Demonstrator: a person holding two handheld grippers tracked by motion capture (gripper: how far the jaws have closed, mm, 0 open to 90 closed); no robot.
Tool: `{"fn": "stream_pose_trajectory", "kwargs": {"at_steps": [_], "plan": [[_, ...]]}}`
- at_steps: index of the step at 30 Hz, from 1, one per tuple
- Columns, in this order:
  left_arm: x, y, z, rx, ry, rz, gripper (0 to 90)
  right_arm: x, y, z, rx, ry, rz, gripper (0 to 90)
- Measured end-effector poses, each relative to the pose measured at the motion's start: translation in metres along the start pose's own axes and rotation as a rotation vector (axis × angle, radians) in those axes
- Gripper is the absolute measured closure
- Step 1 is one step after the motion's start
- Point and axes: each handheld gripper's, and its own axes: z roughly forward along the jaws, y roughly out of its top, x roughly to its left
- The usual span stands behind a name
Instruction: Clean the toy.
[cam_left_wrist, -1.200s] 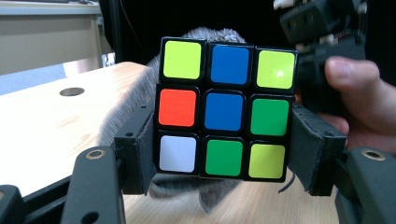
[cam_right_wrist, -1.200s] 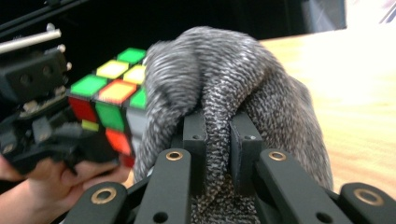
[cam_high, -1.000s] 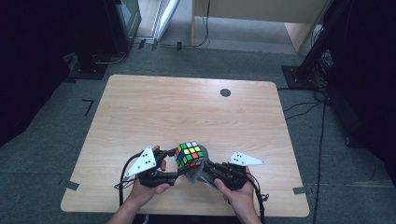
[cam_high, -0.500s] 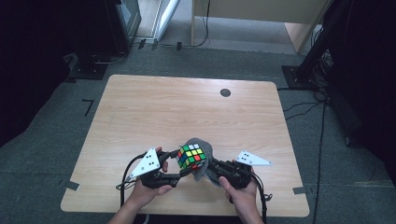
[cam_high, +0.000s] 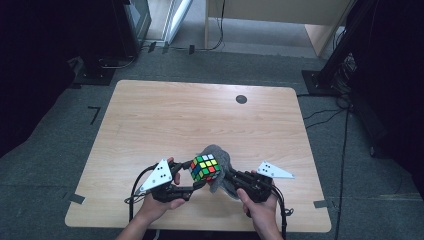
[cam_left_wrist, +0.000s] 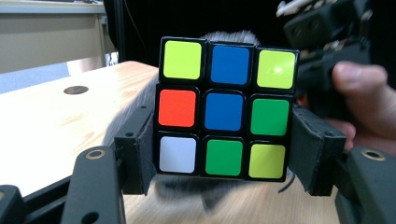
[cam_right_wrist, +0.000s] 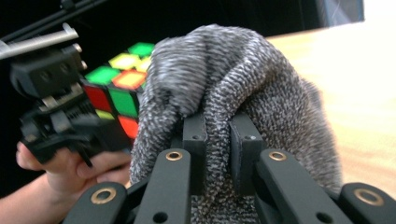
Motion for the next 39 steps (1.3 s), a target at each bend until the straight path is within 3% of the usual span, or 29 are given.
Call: {"fn": "stream_pose_trajectory", "kwargs": {"at_steps": [5,8,10,12,13,15,18,20,23,26,31,34,36,39], "plan": [[0.004,0.001,-0.002,-0.024,-0.002,-0.033,34.1,-0.002,-0.012,0.016,0.131,0.006,0.003,79.8],[0.007,0.001,-0.003,-0.034,0.015,-0.066,34.2,-0.002,-0.014,0.018,0.144,-0.015,-0.005,79.8],[0.010,0.000,-0.005,-0.048,0.043,-0.101,34.1,-0.002,-0.012,0.016,0.125,-0.049,-0.022,80.0],[0.017,-0.001,-0.008,-0.082,0.090,-0.186,34.1,-0.002,-0.012,0.014,0.110,-0.069,-0.024,80.0],[0.023,-0.003,-0.010,-0.117,0.098,-0.266,34.1,-0.002,-0.012,0.014,0.109,-0.069,-0.024,80.0],[0.030,-0.006,-0.015,-0.162,0.111,-0.350,34.1,0.002,-0.015,0.017,0.101,-0.051,-0.027,80.1],[0.025,-0.006,-0.014,-0.176,0.153,-0.347,34.2,0.013,-0.018,0.022,0.032,-0.027,-0.030,80.4],[0.018,-0.006,-0.010,-0.188,0.140,-0.349,34.1,0.020,-0.019,0.026,-0.004,-0.002,0.000,80.5],[0.008,-0.007,-0.003,-0.207,0.098,-0.357,34.1,0.024,-0.023,0.033,0.000,0.024,0.025,80.6],[0.002,-0.012,0.005,-0.206,0.058,-0.391,34.2,0.024,-0.026,0.036,-0.008,0.044,0.070,80.9],[-0.002,-0.016,0.012,-0.194,0.016,-0.417,34.2,0.026,-0.032,0.041,0.009,0.046,0.039,81.3],[0.001,-0.016,0.009,-0.200,0.017,-0.422,34.1,0.028,-0.035,0.044,0.013,0.032,-0.001,81.3],[0.005,-0.014,0.005,-0.216,0.034,-0.430,34.2,0.026,-0.031,0.038,-0.017,0.004,-0.012,81.7],[0.012,-0.012,-0.002,-0.238,0.045,-0.450,34.3,0.019,-0.021,0.024,-0.093,-0.026,0.012,82.0]]}}
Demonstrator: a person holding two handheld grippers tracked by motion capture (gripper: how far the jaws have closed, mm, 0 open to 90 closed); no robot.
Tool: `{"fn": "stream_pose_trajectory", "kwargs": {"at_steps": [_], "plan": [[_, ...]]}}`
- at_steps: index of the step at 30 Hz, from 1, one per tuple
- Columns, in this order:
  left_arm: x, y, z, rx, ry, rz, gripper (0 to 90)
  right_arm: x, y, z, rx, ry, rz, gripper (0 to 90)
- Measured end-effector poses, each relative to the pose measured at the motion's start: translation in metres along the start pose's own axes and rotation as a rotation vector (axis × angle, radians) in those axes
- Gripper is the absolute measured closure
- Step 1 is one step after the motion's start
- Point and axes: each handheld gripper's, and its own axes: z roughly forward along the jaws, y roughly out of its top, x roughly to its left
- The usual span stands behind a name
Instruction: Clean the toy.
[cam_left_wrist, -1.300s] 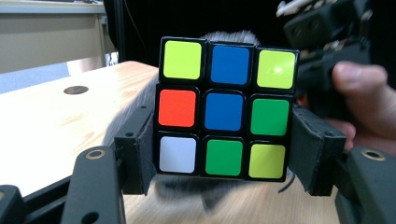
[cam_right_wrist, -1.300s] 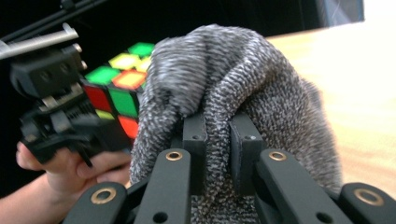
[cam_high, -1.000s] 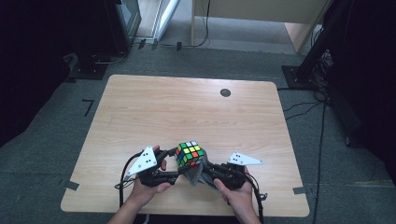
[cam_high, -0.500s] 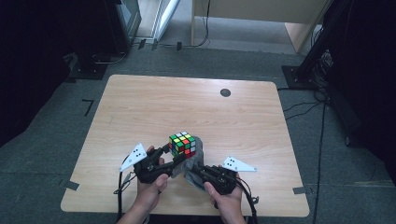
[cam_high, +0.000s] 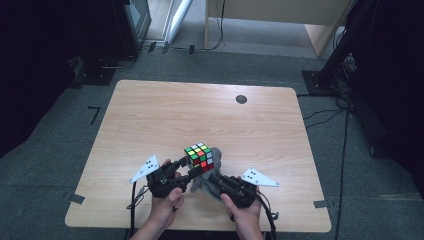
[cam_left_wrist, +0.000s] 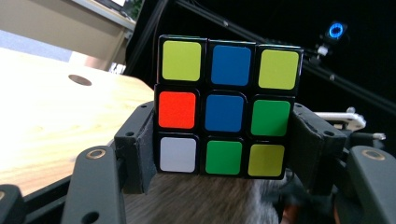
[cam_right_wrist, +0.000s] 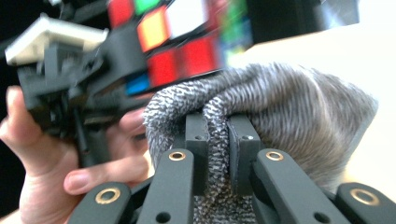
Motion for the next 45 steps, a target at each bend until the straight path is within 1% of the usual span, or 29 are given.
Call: {"fn": "stream_pose_trajectory", "kwargs": {"at_steps": [2,4,6,7,8,9,11,12,15,16,18,20,21,23,24,25,27,29,30,31,32,33,35,37,38,40,41,43,45], "plan": [[0.001,-0.001,0.001,0.006,-0.001,-0.003,34.2,-0.003,0.000,-0.002,-0.005,-0.008,0.007,81.9],[-0.002,-0.004,0.003,0.021,-0.010,0.000,34.2,-0.001,-0.003,0.001,0.011,-0.005,0.010,81.9],[-0.005,-0.007,0.006,0.034,-0.018,0.015,34.2,0.002,-0.009,0.009,0.054,0.032,0.021,81.8],[-0.006,-0.008,0.007,0.041,-0.019,0.028,34.2,0.003,-0.011,0.012,0.063,0.056,0.029,81.7],[-0.007,-0.007,0.007,0.045,-0.016,0.034,34.2,0.005,-0.013,0.014,0.073,0.091,0.049,81.7],[-0.006,-0.006,0.007,0.038,-0.013,0.033,34.2,0.006,-0.014,0.016,0.077,0.113,0.059,81.7],[-0.003,-0.003,0.004,0.028,-0.002,0.033,34.2,0.004,-0.009,0.013,0.063,0.111,0.055,81.7],[-0.001,-0.001,0.002,0.020,0.004,0.027,34.3,0.001,-0.006,0.009,0.051,0.098,0.058,81.7],[0.004,0.003,-0.002,0.007,0.029,0.016,34.3,-0.012,0.003,-0.003,-0.011,0.031,0.066,81.7],[0.006,0.004,-0.003,0.005,0.034,0.011,34.2,-0.016,0.006,-0.007,-0.026,-0.004,0.057,81.6],[0.009,0.005,-0.005,-0.003,0.039,-0.002,34.3,-0.023,0.009,-0.012,-0.015,-0.114,-0.002,80.9],[0.010,0.005,-0.005,-0.003,0.046,-0.003,34.3,-0.030,0.011,-0.016,-0.003,-0.200,-0.049,78.6],[0.010,0.006,-0.005,-0.003,0.050,-0.002,34.2,-0.033,0.012,-0.017,0.003,-0.230,-0.066,75.6],[0.010,0.005,-0.005,-0.001,0.056,0.000,34.2,-0.037,0.012,-0.018,0.014,-0.283,-0.092,64.6],[0.010,0.005,-0.005,0.001,0.060,0.001,34.2,-0.037,0.013,-0.018,0.016,-0.293,-0.096,61.1],[0.010,0.005,-0.004,0.009,0.068,0.010,34.2,-0.036,0.013,-0.018,0.020,-0.292,-0.097,57.4],[0.008,0.004,-0.003,0.027,0.084,0.039,34.2,-0.029,0.014,-0.015,0.028,-0.266,-0.126,50.9],[0.006,0.003,-0.001,0.054,0.111,0.108,34.2,-0.021,0.018,-0.014,0.032,-0.249,-0.148,45.5],[0.004,0.003,0.000,0.077,0.131,0.157,34.2,-0.018,0.019,-0.014,0.027,-0.245,-0.156,45.5],[0.003,0.002,0.002,0.095,0.141,0.186,34.2,-0.014,0.022,-0.016,0.016,-0.246,-0.170,45.6],[0.002,0.002,0.003,0.115,0.142,0.200,34.2,-0.011,0.024,-0.017,0.015,-0.253,-0.180,45.6],[0.003,0.001,0.004,0.128,0.136,0.191,34.2,-0.009,0.025,-0.018,0.016,-0.260,-0.202,45.9],[0.006,0.001,0.006,0.145,0.108,0.138,34.2,-0.006,0.026,-0.018,0.026,-0.257,-0.250,45.8],[0.010,0.003,0.006,0.163,0.082,0.097,34.2,-0.005,0.024,-0.016,0.045,-0.212,-0.281,46.2],[0.011,0.005,0.007,0.174,0.072,0.088,34.2,-0.005,0.023,-0.015,0.057,-0.188,-0.294,46.3],[0.013,0.008,0.006,0.198,0.066,0.091,34.2,-0.007,0.018,-0.010,0.083,-0.129,-0.321,46.4],[0.014,0.010,0.006,0.209,0.067,0.093,34.2,-0.008,0.016,-0.008,0.095,-0.103,-0.323,45.9],[0.016,0.012,0.005,0.217,0.071,0.085,34.2,-0.009,0.011,-0.004,0.101,-0.076,-0.322,44.7],[0.017,0.013,0.005,0.215,0.076,0.051,34.2,-0.008,0.007,-0.001,0.107,-0.068,-0.321,43.1]]}}
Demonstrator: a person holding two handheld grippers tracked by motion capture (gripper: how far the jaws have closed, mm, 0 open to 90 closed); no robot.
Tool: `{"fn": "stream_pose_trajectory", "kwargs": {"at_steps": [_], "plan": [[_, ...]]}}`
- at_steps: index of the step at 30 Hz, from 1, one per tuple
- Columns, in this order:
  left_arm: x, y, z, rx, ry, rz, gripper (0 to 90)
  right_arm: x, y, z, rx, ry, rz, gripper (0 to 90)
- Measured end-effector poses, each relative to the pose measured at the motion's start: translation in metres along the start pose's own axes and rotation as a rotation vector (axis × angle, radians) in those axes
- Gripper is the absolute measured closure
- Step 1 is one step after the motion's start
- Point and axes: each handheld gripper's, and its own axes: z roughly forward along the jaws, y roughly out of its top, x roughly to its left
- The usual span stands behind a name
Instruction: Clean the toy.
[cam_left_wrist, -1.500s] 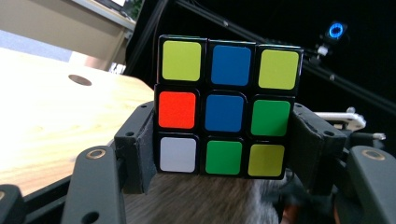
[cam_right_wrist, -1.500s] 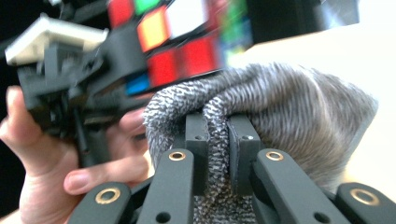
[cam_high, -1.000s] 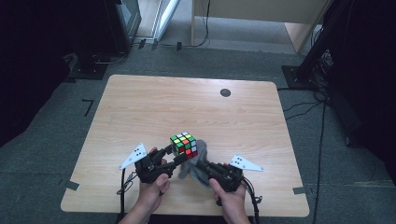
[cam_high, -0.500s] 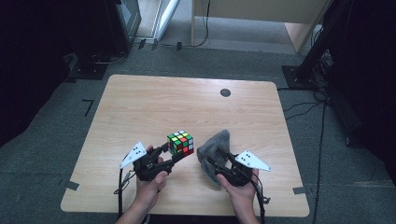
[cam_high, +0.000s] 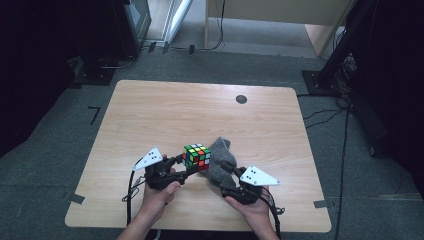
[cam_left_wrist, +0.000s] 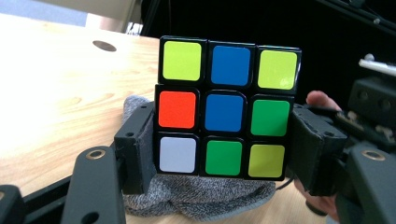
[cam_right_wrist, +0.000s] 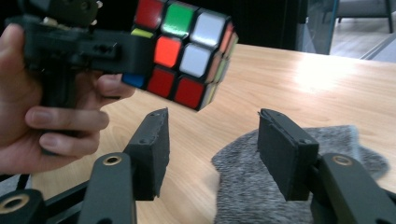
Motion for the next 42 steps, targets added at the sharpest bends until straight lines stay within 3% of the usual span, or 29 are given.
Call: {"fn": "stream_pose_trajectory", "kwargs": {"at_steps": [4,8,14,19,25,31,36,40,42], "plan": [[-0.003,-0.003,0.001,-0.065,-0.018,-0.124,34.1,0.011,-0.004,0.008,-0.002,-0.036,-0.018,38.8],[-0.017,-0.011,0.008,-0.093,-0.010,-0.131,34.1,0.020,-0.007,0.015,-0.040,-0.077,0.022,36.7],[-0.032,-0.019,0.013,-0.126,0.005,-0.130,34.1,0.036,-0.007,0.018,-0.064,-0.116,0.027,30.6],[-0.035,-0.025,0.017,-0.134,-0.002,-0.192,34.0,0.040,-0.005,0.018,-0.099,-0.153,0.061,28.9],[-0.038,-0.029,0.021,-0.135,-0.032,-0.254,34.0,0.044,-0.005,0.019,-0.115,-0.205,0.042,29.7],[-0.039,-0.031,0.023,-0.131,-0.038,-0.252,34.0,0.045,-0.005,0.017,-0.127,-0.240,0.021,31.3],[-0.037,-0.031,0.024,-0.120,-0.034,-0.259,33.5,0.043,-0.005,0.017,-0.118,-0.236,0.022,33.8],[-0.036,-0.030,0.024,-0.108,-0.038,-0.240,32.7,0.042,-0.005,0.017,-0.107,-0.234,0.019,34.1],[-0.034,-0.028,0.024,-0.096,-0.046,-0.211,31.8,0.041,-0.004,0.017,-0.101,-0.230,0.017,34.1]]}}
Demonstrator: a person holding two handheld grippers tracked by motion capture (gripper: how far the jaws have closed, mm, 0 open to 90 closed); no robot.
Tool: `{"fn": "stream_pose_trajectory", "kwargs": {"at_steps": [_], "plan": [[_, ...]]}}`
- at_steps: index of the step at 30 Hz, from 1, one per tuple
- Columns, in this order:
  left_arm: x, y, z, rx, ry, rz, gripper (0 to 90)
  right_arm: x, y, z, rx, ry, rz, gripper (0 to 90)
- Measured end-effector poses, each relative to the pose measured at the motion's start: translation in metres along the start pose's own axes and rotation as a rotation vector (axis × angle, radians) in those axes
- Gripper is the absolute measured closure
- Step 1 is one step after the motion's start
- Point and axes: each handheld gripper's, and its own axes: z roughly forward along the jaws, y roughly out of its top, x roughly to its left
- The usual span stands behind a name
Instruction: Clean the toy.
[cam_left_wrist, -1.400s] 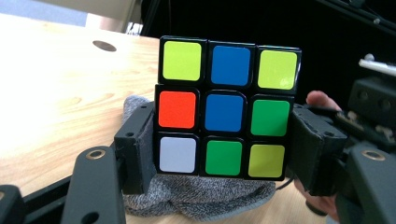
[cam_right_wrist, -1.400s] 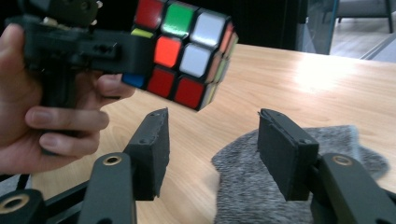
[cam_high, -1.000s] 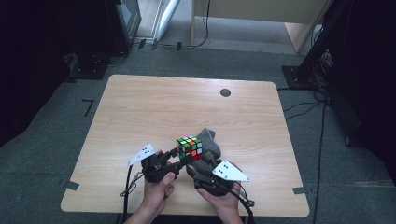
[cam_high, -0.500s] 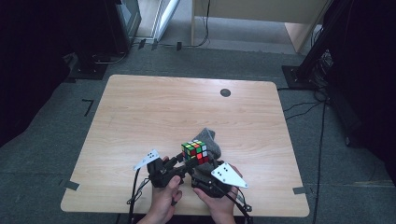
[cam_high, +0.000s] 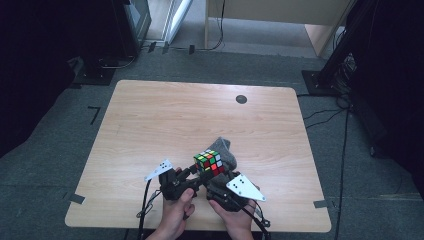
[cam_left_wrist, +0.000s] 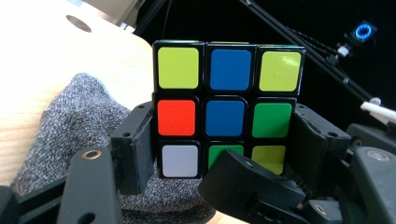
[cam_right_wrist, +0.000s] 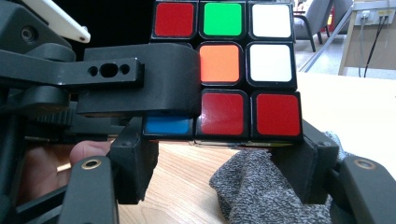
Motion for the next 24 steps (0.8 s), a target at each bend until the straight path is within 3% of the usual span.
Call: {"fn": "stream_pose_trajectory", "kwargs": {"at_steps": [5,9,12,15,17,21,24], "plan": [[0.002,0.009,-0.007,-0.027,0.017,0.084,28.9,-0.007,0.002,-0.001,0.035,0.006,-0.004,34.1],[0.006,0.022,-0.018,-0.071,0.026,0.135,26.7,-0.023,0.002,-0.003,0.068,-0.004,0.006,34.1],[0.012,0.029,-0.024,-0.080,0.068,0.227,24.9,-0.033,0.004,-0.005,0.084,-0.031,-0.001,34.2],[0.021,0.033,-0.026,-0.043,0.111,0.318,25.7,-0.046,0.008,-0.006,0.114,-0.024,0.021,34.2],[0.026,0.032,-0.024,-0.009,0.125,0.349,25.9,-0.054,0.011,-0.008,0.125,-0.025,0.046,34.2],[0.029,0.028,-0.016,0.084,0.128,0.403,26.0,-0.062,0.018,-0.012,0.152,0.029,0.092,34.1],[0.024,0.022,-0.011,0.142,0.149,0.493,26.2,-0.063,0.023,-0.013,0.170,0.084,0.125,34.1]]}}
